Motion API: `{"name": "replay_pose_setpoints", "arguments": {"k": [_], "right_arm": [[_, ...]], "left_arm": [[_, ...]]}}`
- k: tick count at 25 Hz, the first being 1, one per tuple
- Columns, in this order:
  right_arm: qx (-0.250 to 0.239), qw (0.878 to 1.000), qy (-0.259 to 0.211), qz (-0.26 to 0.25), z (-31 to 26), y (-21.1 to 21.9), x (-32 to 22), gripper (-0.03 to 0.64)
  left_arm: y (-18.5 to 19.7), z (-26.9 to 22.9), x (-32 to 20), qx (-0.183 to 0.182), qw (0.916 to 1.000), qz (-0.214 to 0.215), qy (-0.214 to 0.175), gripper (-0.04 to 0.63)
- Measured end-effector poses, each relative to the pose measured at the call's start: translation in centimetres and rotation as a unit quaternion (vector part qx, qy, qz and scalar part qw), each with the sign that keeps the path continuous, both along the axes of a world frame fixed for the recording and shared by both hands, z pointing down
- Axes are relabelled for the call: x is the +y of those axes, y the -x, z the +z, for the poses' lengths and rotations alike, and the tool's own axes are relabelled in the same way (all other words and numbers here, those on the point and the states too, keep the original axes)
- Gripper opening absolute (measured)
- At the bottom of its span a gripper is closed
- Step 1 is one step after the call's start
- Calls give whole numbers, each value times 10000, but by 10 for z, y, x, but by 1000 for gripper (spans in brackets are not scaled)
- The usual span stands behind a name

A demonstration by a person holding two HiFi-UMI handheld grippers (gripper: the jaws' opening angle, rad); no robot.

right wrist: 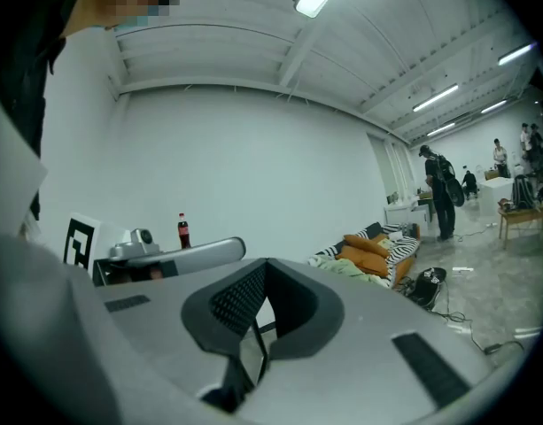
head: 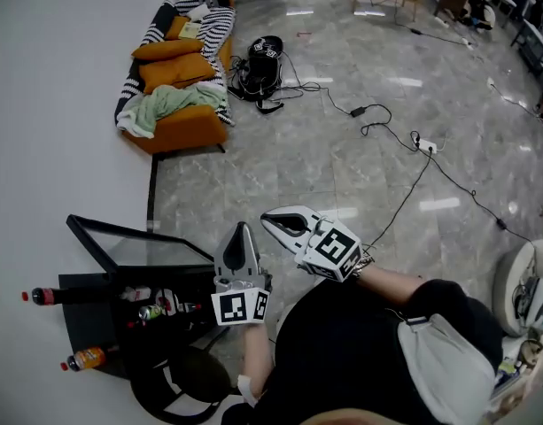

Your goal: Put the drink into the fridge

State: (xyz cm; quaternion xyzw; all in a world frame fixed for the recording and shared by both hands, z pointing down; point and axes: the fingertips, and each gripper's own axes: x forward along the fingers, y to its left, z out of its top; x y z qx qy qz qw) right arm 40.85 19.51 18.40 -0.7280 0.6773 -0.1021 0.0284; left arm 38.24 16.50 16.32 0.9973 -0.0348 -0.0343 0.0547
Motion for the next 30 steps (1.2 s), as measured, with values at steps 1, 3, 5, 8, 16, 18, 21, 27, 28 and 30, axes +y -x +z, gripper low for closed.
{"name": "replay_pose_setpoints", "arguments": {"k": [1, 3, 5, 8, 16, 18, 21, 27, 28, 30], "right_arm": [[-19, 10000, -1, 97, 1, -11, 6, 12], [-14, 9995, -56, 317, -1, -34, 21, 12], [47, 9983, -129, 558, -4, -54, 37, 12], [160, 9959, -128, 881, -5, -78, 64, 12], [204, 9802, -33, 1967, -7, -123, 133, 12], [193, 9737, -23, 2270, -10, -124, 149, 12], [157, 9646, -18, 2633, -12, -117, 167, 12], [126, 9500, 73, 3120, -12, -111, 200, 12], [157, 9510, 67, 3088, -11, -107, 201, 12], [132, 9524, 93, 3044, -8, -102, 201, 12]], "left_arm": [[-10, 1, 5, -21, 10000, 56, -7, 9], [-28, 2, 16, -60, 9998, 180, -35, 9], [-45, 2, 27, -67, 9994, 328, -69, 9], [-70, -1, 49, 5, 9983, 573, -77, 9], [-118, -3, 117, 60, 9855, 1692, -73, 9], [-124, -2, 131, 68, 9801, 1983, -72, 9], [-130, -5, 143, 87, 9734, 2288, -48, 9], [-123, -5, 170, 125, 9639, 2659, 20, 9], [-121, -3, 172, 102, 9637, 2668, 43, 9], [-115, -1, 172, 79, 9636, 2672, 84, 9]]}}
